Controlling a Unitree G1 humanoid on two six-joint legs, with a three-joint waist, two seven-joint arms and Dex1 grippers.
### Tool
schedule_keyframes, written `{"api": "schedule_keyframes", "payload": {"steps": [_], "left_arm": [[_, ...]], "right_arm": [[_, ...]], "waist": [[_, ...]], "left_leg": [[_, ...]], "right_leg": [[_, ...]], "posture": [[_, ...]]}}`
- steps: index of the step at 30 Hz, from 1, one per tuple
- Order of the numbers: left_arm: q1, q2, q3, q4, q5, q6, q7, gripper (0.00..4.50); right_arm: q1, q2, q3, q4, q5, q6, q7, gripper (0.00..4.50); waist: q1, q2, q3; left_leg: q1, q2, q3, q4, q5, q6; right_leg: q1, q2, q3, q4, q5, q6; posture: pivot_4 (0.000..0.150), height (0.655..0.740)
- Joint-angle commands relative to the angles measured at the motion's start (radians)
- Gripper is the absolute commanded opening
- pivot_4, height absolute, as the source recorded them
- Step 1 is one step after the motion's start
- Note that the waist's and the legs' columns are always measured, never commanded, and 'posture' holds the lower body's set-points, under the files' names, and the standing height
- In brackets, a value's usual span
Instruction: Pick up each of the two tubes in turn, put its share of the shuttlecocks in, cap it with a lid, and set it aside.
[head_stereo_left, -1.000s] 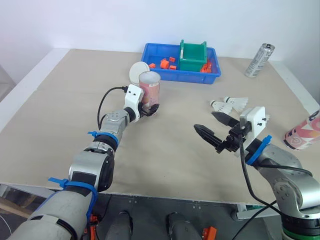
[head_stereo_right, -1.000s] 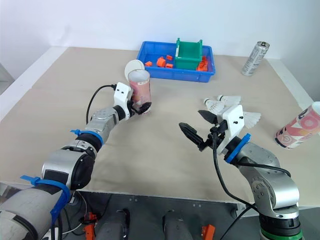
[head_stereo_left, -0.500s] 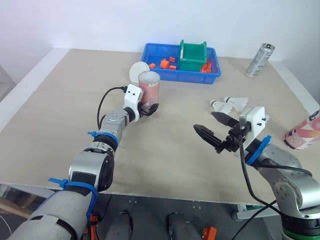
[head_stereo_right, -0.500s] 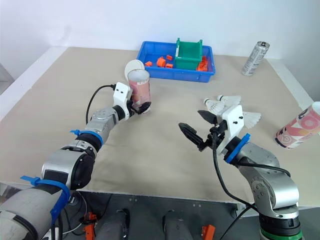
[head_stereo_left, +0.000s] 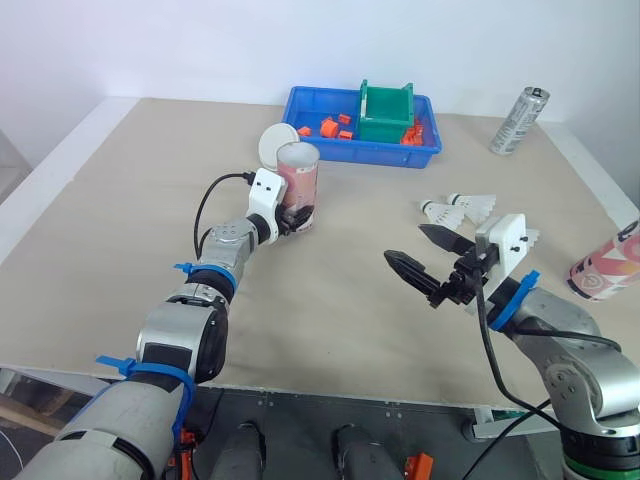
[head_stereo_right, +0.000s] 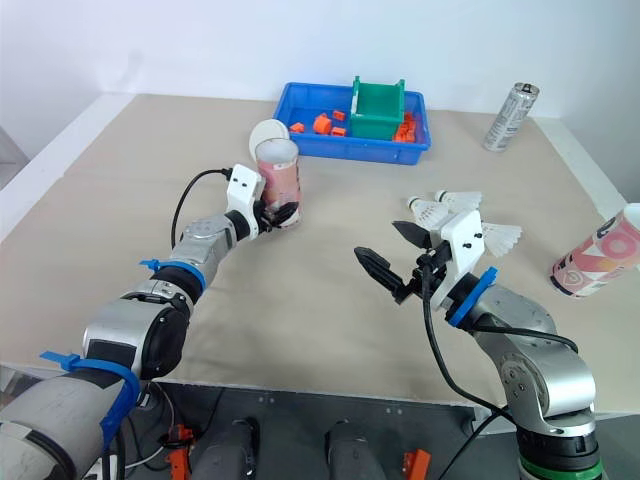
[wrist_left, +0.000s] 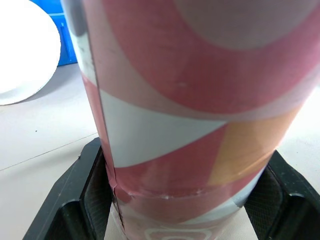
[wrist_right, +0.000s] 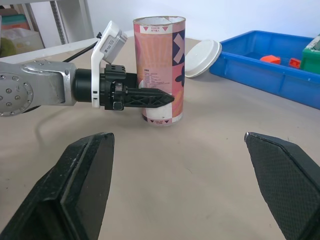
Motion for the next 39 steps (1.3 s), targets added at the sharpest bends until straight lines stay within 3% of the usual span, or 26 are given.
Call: {"api": "schedule_keyframes", "payload": {"steps": [1, 4, 8, 12, 14, 16, 20, 23, 39], "left_arm": [[-0.008, 0.035, -0.003, -0.042, 0.003, -0.043, -0.059, 3.32], [-0.003, 0.076, -0.014, -0.083, -0.011, -0.038, -0.217, 3.32], [0.022, 0.177, -0.086, -0.197, -0.016, 0.049, -0.595, 3.32], [0.089, 0.321, -0.197, -0.425, -0.019, 0.163, -0.93, 3.32], [0.122, 0.377, -0.236, -0.533, -0.028, 0.2, -1.008, 3.32], [0.158, 0.449, -0.302, -0.638, -0.052, 0.22, -1.029, 3.32], [0.234, 0.653, -0.507, -0.871, -0.213, 0.285, -1.031, 3.32], [0.25, 0.738, -0.605, -0.955, -0.281, 0.293, -1.031, 3.32], [0.283, 0.744, -0.673, -0.989, -0.302, 0.304, -1.031, 3.32]], "right_arm": [[-0.004, -0.007, -0.03, -0.019, 0.006, -0.015, -0.002, 4.5], [0.007, -0.01, -0.062, 0.013, -0.018, -0.025, -0.027, 4.5], [-0.014, 0.0, -0.053, 0.096, -0.117, -0.053, -0.101, 4.5], [-0.047, 0.053, -0.035, 0.174, -0.205, -0.067, -0.212, 4.5], [-0.046, 0.076, -0.024, 0.185, -0.231, -0.083, -0.229, 4.5], [-0.049, 0.101, -0.008, 0.209, -0.264, -0.097, -0.253, 4.5], [-0.097, 0.148, 0.025, 0.324, -0.342, -0.161, -0.299, 4.5], [-0.143, 0.165, 0.026, 0.437, -0.372, -0.216, -0.304, 4.5], [-0.488, 0.163, 0.081, 1.132, -0.514, -0.55, -0.217, 4.5]], "waist": [[0.0, 0.0, 0.0], [0.0, 0.0, 0.0], [-0.001, 0.0, 0.0], [-0.009, 0.0, 0.0], [-0.01, 0.0, 0.0], [-0.01, 0.001, 0.0], [-0.018, 0.001, 0.0], [-0.019, 0.001, 0.0], [-0.028, 0.002, 0.0]], "left_leg": [[0.0, 0.0, 0.0, 0.0, 0.0, 0.0], [0.0, 0.0, 0.0, 0.0, 0.0, 0.0], [0.0, 0.0, 0.0, 0.0, 0.001, -0.001], [0.002, 0.001, 0.0, -0.001, 0.001, -0.001], [0.002, 0.001, 0.0, -0.001, 0.001, -0.001], [0.002, 0.002, -0.001, -0.001, 0.001, -0.001], [0.002, 0.003, -0.001, -0.001, 0.001, -0.001], [0.002, 0.002, -0.001, 0.0, 0.001, -0.001], [0.003, 0.002, 0.0, 0.0, 0.003, 0.002]], "right_leg": [[0.0, 0.0, 0.0, 0.0, 0.0, 0.0], [0.0, 0.0, 0.0, 0.0, 0.0, 0.0], [0.0, 0.0, 0.0, 0.0, 0.0, 0.0], [0.0, 0.001, 0.0, 0.004, -0.001, -0.003], [-0.001, 0.001, 0.0, 0.007, -0.002, -0.005], [-0.002, 0.002, -0.001, 0.008, -0.003, -0.006], [-0.002, 0.002, -0.001, 0.008, -0.003, -0.006], [-0.001, 0.001, -0.002, 0.008, -0.003, -0.006], [0.0, 0.001, -0.002, 0.008, -0.003, -0.005]], "posture": [[0.15, 0.7367], [0.15, 0.7367], [0.15, 0.7367], [0.15, 0.7367], [0.15, 0.7367], [0.15, 0.7367], [0.15, 0.7367], [0.15, 0.7367], [0.15, 0.7367]]}}
